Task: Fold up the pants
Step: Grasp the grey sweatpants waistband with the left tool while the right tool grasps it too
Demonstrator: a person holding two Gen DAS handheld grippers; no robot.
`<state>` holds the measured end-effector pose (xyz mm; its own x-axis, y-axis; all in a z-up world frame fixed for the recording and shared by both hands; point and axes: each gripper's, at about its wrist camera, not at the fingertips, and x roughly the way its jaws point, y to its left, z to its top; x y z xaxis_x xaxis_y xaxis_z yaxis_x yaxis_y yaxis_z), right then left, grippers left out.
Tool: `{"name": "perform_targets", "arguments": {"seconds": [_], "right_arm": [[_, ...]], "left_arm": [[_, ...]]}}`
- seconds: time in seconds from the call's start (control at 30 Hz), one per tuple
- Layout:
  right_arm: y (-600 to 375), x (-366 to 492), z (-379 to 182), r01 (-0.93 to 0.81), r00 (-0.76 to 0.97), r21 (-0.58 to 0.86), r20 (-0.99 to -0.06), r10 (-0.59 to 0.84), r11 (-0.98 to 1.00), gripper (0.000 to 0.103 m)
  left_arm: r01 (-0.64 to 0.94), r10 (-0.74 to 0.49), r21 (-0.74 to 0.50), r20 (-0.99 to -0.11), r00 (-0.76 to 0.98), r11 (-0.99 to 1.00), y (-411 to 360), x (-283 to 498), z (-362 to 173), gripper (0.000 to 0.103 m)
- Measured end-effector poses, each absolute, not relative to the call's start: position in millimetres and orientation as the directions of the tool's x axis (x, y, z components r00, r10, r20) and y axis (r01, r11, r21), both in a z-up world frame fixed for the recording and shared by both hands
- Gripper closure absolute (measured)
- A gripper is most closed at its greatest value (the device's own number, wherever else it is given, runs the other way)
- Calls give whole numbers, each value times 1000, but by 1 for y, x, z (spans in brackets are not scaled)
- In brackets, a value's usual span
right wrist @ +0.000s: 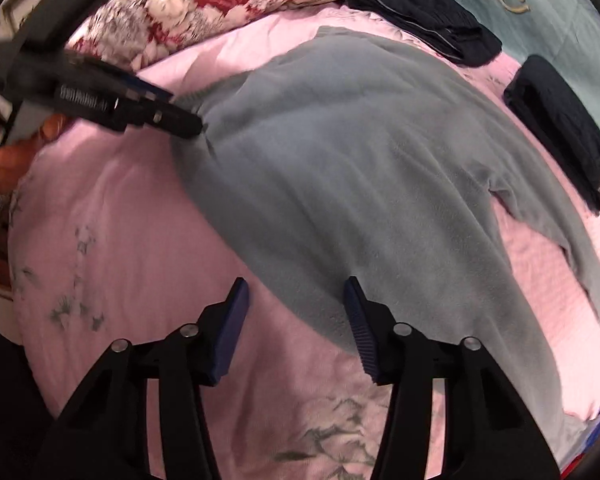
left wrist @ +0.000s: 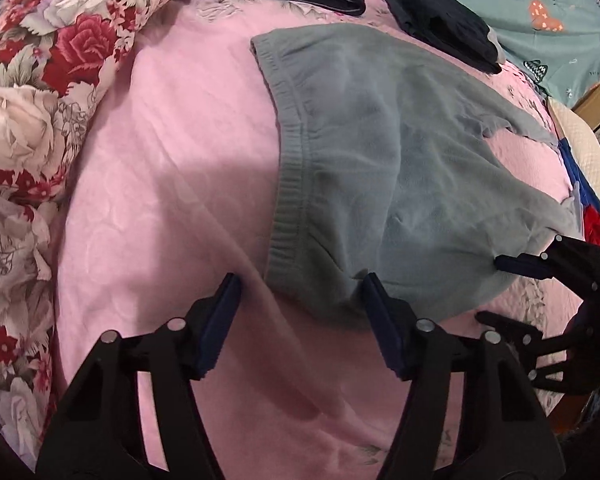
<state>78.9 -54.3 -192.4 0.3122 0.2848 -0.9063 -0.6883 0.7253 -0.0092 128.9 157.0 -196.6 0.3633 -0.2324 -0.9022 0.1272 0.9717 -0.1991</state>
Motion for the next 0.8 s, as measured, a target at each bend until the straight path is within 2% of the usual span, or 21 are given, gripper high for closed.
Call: {"name": "perform_targets", "arguments": {"seconds": [0.03, 0.07, 0.1, 0.13, 0.23, 0.43, 0.6, 0.67, 0.7, 0.73, 0.77, 0.8], "right_arm": [[-56, 81, -191, -677, 316, -5, -905, 284, 736, 73], [-57, 82, -189, -667, 317, -1, -906, 282, 745, 81], [-55, 86, -190, -657, 321, -8, -908, 270, 754, 92], [-54, 87, -189, -649, 323, -15, -911, 258, 761, 97], [-46, 85, -181, -636, 342, -29, -907, 248, 772, 98], [-19, 57, -155, -669, 357, -46, -895, 267, 742, 98], [-10, 50, -166, -660, 308, 10, -908, 283, 751, 97], [-11, 52, -174, -650, 283, 26, -919, 274, 759, 93], [-17, 55, -173, -629, 272, 46, -922, 275, 776, 91], [-29, 58, -167, -594, 271, 76, -919, 288, 801, 78], [-41, 58, -160, -563, 283, 98, -910, 303, 820, 70], [-66, 58, -147, -506, 324, 124, -890, 321, 854, 56]], "left_arm": [[131, -235, -200, -900, 367, 971, 157, 129, -196, 54], [134, -234, -197, -898, 373, 971, 158, 129, -196, 58], [128, -232, -198, -898, 374, 972, 159, 130, -195, 66], [118, -226, -196, -898, 377, 974, 162, 130, -195, 79], [92, -243, -225, -892, 382, 970, 173, 130, -193, 85], [91, -220, -200, -875, 431, 976, 183, 115, -176, 85], [48, -176, -172, -890, 421, 984, 193, 108, -187, 86], [37, -154, -153, -896, 417, 988, 191, 108, -190, 80], [25, -116, -117, -900, 421, 993, 189, 108, -187, 67], [10, -75, -78, -900, 429, 997, 188, 108, -182, 40], [-10, -30, -39, -892, 450, 999, 189, 105, -176, 32], [-35, 15, -3, -872, 489, 999, 191, 101, -165, 29]]}}
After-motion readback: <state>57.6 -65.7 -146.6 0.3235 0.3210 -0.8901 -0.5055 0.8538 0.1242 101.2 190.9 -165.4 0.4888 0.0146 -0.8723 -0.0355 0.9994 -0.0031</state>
